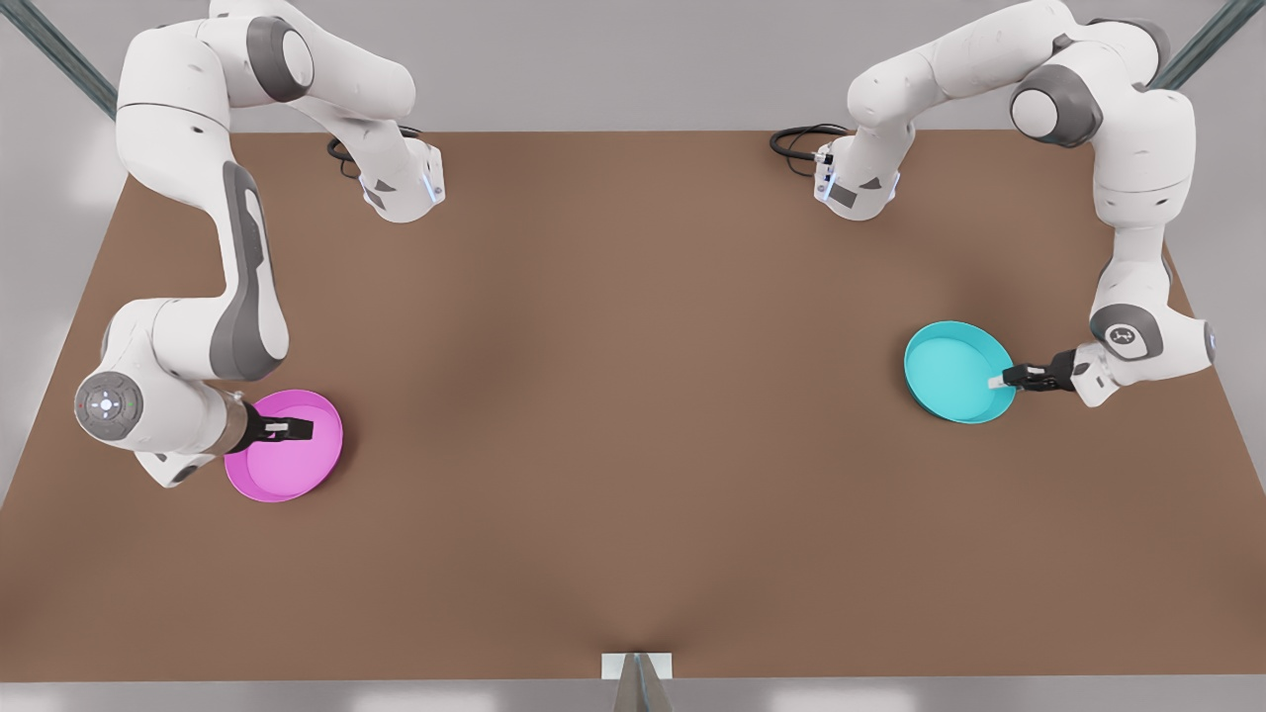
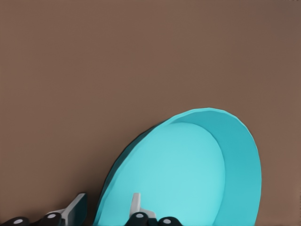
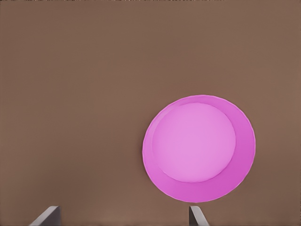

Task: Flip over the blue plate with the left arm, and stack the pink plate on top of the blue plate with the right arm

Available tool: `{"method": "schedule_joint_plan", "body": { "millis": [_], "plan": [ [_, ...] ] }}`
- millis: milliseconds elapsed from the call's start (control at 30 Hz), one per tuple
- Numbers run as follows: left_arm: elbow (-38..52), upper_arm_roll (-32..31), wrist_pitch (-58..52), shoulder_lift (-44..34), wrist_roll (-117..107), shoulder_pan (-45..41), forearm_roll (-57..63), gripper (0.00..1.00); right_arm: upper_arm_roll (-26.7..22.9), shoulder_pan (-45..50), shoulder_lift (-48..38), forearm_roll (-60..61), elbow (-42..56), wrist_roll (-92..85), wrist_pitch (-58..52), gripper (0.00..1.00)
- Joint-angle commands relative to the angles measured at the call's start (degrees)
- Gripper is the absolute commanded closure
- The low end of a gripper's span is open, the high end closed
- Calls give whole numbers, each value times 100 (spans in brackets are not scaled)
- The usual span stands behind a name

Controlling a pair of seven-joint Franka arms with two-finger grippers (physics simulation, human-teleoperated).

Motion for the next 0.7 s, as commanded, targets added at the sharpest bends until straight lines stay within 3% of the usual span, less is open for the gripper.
{"method": "schedule_joint_plan", "body": {
  "millis": [0, 300, 667],
  "plan": [
    [-1, 1, 1, 0, -4, -1, 38, 47, 0, 9, -1, -5, 0, 0, -8, 0],
    [17, 18, -105, -8, -4, -1, 56, 58, 0, 35, -1, -5, 26, 9, -8, 0],
    [17, 18, -96, 0, -13, -1, 55, 61, 0, 44, 8, 4, 35, 18, -8, 0]
  ]
}}
